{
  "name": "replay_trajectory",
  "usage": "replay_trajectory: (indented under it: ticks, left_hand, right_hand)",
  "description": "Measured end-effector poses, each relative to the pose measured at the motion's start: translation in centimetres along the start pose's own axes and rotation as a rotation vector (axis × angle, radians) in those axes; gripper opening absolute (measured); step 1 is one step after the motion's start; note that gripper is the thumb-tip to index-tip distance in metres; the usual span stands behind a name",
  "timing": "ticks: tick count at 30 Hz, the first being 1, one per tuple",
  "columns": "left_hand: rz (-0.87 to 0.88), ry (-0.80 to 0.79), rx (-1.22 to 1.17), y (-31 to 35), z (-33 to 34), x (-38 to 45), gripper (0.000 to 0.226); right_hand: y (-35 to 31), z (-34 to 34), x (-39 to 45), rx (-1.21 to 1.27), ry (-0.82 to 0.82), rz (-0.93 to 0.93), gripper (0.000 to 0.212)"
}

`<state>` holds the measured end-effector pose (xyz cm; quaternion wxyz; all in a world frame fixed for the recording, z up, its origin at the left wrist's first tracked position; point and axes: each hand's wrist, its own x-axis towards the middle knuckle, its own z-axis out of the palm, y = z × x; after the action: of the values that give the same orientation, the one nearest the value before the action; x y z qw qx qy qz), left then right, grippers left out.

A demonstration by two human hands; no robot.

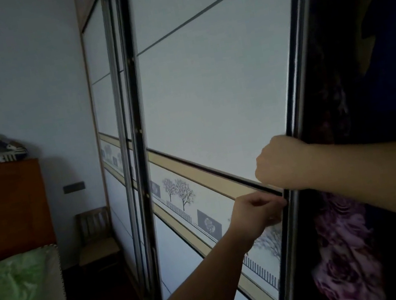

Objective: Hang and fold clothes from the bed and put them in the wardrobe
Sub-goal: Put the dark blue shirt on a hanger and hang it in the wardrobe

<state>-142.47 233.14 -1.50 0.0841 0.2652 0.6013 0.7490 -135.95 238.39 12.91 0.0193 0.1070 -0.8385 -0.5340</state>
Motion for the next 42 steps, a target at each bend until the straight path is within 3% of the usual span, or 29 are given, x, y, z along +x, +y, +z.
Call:
replay_trajectory:
  ticks: [8,15,23,35,42]
  left_hand:
    - [0.000,-0.171,-0.020,-0.3,6.2,-3.5,0.006]
    - [-0.015,-0.166,0.004,1.0,12.4,-8.7,0.013]
    - [-0.132,-0.229,0.003,2.3,18.6,-14.9,0.030]
    - [-0.165,-0.068,0.041,4.5,24.0,-21.0,0.021]
    - [-0.113,-0.051,0.231,4.5,25.4,-21.5,0.025]
  right_hand:
    - [0.4,0.6,-7.7,-0.025,-0.161,0.022,0.016]
    - [-0.5,2.3,-14.9,-0.018,-0.103,0.081,0.028]
    - [-1.3,4.6,-22.6,0.029,-0.156,0.133,0.030]
    - [-2.5,6.9,-28.8,-0.063,-0.138,0.161,0.042]
    - [-2.1,8.0,-29.6,-0.080,-0.048,0.148,0.038]
